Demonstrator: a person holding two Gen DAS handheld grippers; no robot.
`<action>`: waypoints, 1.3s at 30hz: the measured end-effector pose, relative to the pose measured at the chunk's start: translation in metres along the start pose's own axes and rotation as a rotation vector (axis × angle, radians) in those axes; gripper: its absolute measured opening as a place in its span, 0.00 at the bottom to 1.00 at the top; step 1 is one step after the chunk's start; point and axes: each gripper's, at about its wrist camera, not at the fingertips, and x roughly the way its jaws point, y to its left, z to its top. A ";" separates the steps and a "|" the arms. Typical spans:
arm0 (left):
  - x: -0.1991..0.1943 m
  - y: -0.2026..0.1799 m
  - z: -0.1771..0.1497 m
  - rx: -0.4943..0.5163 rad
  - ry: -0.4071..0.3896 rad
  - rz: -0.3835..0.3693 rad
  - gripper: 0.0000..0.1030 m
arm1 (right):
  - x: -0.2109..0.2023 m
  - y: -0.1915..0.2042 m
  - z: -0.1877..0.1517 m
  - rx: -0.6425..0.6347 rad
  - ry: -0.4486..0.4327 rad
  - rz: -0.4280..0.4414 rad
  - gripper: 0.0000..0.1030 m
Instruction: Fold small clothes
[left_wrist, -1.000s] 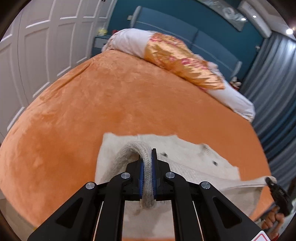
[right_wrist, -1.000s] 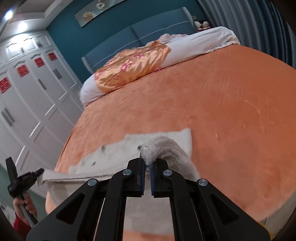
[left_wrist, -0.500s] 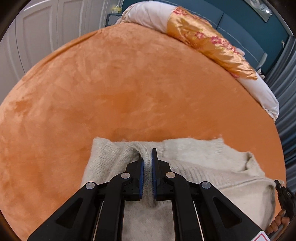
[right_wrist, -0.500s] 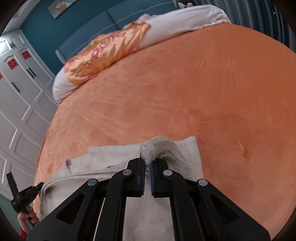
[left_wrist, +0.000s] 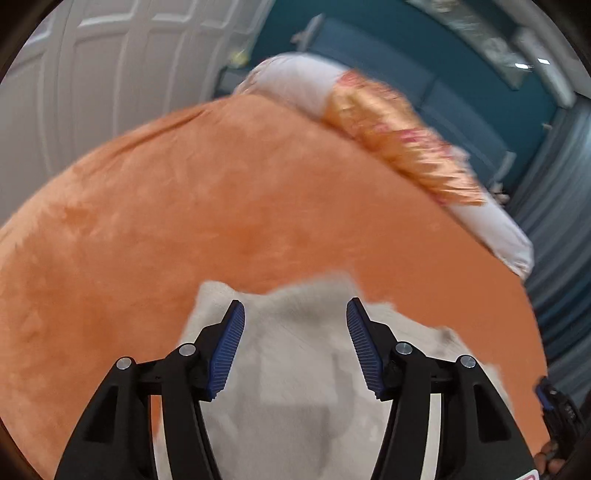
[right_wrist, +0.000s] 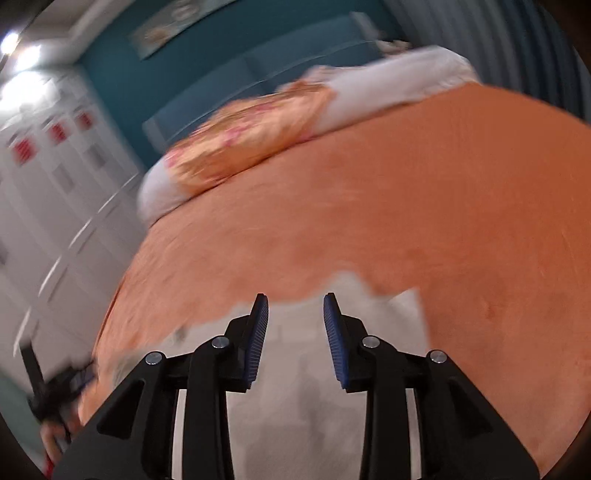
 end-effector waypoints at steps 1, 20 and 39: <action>-0.006 -0.006 -0.008 0.014 0.015 -0.018 0.54 | -0.003 0.020 -0.019 -0.033 0.046 0.058 0.30; -0.013 0.028 -0.136 0.069 0.246 0.014 0.20 | -0.044 -0.063 -0.131 0.118 0.237 -0.113 0.07; -0.036 0.118 -0.115 -0.464 0.213 -0.046 0.59 | -0.048 -0.101 -0.121 0.365 0.215 -0.095 0.60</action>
